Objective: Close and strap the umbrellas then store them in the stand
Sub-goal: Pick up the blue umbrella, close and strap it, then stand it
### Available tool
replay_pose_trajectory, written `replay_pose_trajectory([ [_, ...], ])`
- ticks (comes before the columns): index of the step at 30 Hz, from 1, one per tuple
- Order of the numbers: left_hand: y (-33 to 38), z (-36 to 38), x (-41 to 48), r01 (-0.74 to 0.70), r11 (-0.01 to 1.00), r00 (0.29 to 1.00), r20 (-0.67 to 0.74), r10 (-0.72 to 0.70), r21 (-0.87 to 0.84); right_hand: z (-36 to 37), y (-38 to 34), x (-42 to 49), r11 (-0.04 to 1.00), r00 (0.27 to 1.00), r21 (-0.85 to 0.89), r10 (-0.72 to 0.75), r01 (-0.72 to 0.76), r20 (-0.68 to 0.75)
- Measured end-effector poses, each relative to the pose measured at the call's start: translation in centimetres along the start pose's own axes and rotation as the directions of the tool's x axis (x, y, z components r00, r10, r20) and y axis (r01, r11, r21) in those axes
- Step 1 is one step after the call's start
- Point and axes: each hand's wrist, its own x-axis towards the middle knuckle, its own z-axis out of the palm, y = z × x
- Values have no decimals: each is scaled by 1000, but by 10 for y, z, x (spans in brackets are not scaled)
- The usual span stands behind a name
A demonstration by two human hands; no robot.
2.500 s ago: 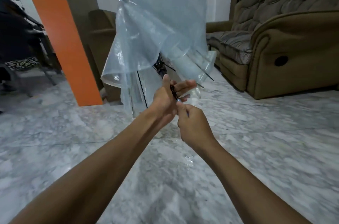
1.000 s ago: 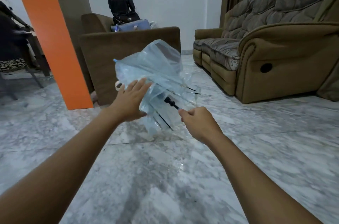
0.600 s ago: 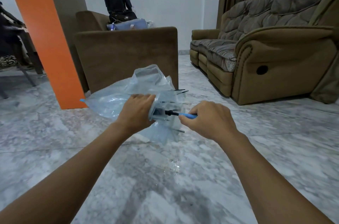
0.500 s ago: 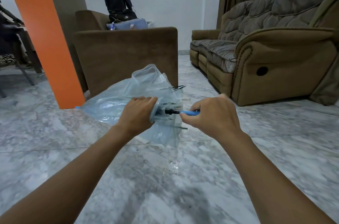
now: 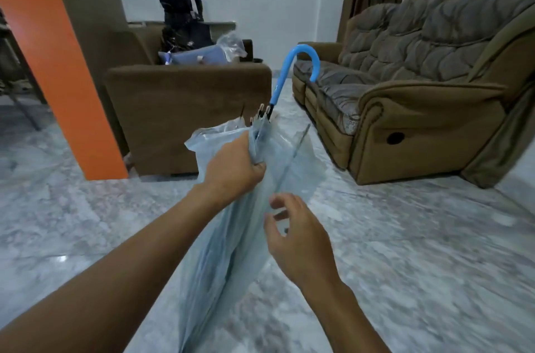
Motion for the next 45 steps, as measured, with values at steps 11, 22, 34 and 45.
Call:
replay_pose_trajectory([
  [11, 255, -251, 122, 67, 976, 962, 272, -8, -208, -210, -243, 124, 885, 942, 331, 334, -328, 40],
  [22, 360, -481, 133, -288, 886, 935, 95, 343, -364, -354, -368, 172, 774, 867, 500, 491, -390, -83],
  [34, 309, -469, 99, -82, 867, 994, 22, 107, -492, -366, -423, 176, 808, 906, 546, 377, -220, -192],
  [45, 320, -478, 91, -306, 843, 952, -156, 264, -441, -369, -436, 184, 854, 926, 486, 317, -184, -207],
])
